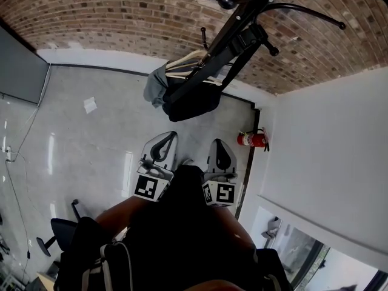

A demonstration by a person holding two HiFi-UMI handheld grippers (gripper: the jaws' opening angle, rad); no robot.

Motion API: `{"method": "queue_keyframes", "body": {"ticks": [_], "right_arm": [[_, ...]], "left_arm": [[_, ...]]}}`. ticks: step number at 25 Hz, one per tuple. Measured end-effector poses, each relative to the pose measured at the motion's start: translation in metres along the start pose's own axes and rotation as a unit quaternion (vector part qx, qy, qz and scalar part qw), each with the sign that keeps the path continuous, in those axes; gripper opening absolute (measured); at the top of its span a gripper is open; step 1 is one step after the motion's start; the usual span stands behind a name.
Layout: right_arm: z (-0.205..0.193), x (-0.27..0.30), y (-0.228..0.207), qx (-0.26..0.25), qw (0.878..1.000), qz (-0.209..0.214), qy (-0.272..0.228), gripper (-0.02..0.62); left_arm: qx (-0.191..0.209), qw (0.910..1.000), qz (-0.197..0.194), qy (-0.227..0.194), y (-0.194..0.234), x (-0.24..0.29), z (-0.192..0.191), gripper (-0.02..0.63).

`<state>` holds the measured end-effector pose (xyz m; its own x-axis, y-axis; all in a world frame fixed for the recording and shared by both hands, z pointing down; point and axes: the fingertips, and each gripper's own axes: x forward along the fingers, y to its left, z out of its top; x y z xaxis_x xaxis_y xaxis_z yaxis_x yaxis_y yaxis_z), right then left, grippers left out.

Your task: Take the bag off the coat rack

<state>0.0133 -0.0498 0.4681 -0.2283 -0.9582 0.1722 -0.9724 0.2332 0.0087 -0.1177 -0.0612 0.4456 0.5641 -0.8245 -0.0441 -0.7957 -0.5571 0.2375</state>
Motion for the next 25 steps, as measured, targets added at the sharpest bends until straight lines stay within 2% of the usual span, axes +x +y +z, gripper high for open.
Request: {"method": "queue_keyframes", "body": {"ticks": [5, 12, 19, 25], "right_arm": [[-0.003, 0.001, 0.01, -0.005, 1.0, 0.022, 0.002, 0.018], [-0.002, 0.001, 0.004, -0.004, 0.999, 0.033, -0.003, 0.018], [0.008, 0.022, -0.029, 0.007, 0.999, 0.029, -0.021, 0.018], [0.041, 0.054, -0.06, 0.003, 0.997, 0.045, -0.062, 0.02]], "left_arm": [[-0.023, 0.999, 0.003, -0.039, 0.002, -0.007, 0.012, 0.018], [-0.022, 0.9995, 0.008, -0.02, -0.006, -0.005, 0.003, 0.018], [-0.002, 0.9998, 0.013, -0.012, -0.015, 0.031, 0.006, 0.018], [0.016, 0.9996, 0.022, -0.009, -0.017, 0.079, 0.014, 0.018]]}}
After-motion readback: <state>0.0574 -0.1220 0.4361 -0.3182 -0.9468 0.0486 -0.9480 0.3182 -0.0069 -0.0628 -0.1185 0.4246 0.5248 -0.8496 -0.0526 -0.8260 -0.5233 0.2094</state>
